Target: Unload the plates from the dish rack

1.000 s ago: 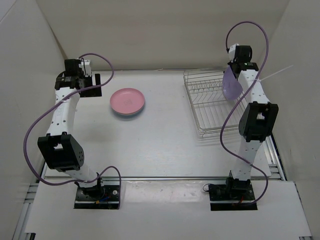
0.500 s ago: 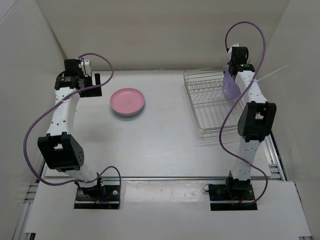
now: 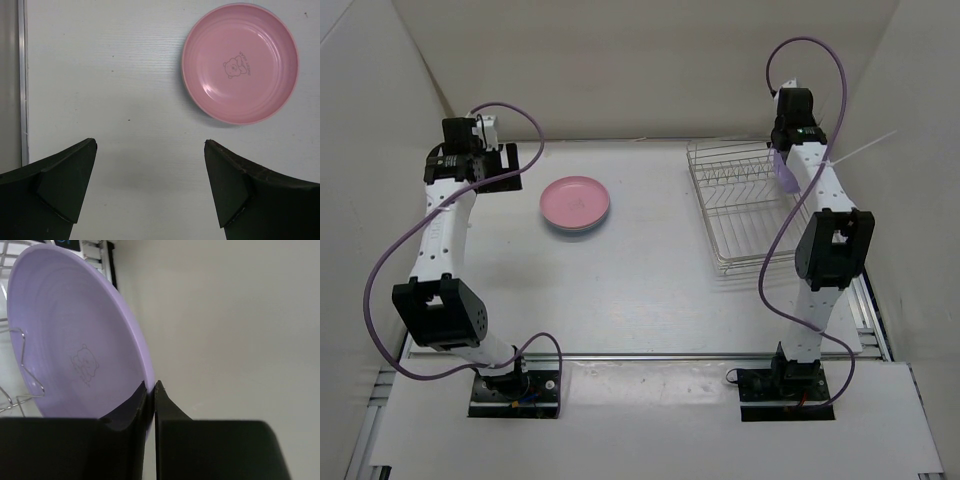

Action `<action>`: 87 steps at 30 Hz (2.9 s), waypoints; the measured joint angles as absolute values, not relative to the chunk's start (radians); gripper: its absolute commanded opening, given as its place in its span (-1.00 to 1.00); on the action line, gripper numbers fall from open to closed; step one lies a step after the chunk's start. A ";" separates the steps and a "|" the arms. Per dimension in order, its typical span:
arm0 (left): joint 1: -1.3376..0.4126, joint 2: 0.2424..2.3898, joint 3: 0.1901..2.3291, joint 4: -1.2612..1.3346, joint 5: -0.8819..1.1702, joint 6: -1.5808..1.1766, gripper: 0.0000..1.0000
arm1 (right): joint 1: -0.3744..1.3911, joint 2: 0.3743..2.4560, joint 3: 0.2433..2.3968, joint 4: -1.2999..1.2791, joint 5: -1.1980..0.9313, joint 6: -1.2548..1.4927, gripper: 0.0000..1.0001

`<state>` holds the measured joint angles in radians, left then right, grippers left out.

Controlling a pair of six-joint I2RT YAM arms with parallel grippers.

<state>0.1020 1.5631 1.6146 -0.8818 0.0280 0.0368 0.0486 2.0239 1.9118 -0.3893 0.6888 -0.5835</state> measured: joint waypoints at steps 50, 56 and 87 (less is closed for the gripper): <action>-0.331 1.827 2.050 -0.802 0.849 0.090 0.86 | 0.199 1.657 2.186 -0.873 -0.352 -0.321 -1.00; -0.391 1.874 2.095 -0.809 0.823 0.089 0.74 | 0.205 1.671 2.193 -0.873 -0.397 -0.317 -1.00; -0.414 1.874 2.135 -0.747 0.535 -0.053 -0.79 | 0.303 1.711 2.210 -0.867 -0.341 -0.306 0.26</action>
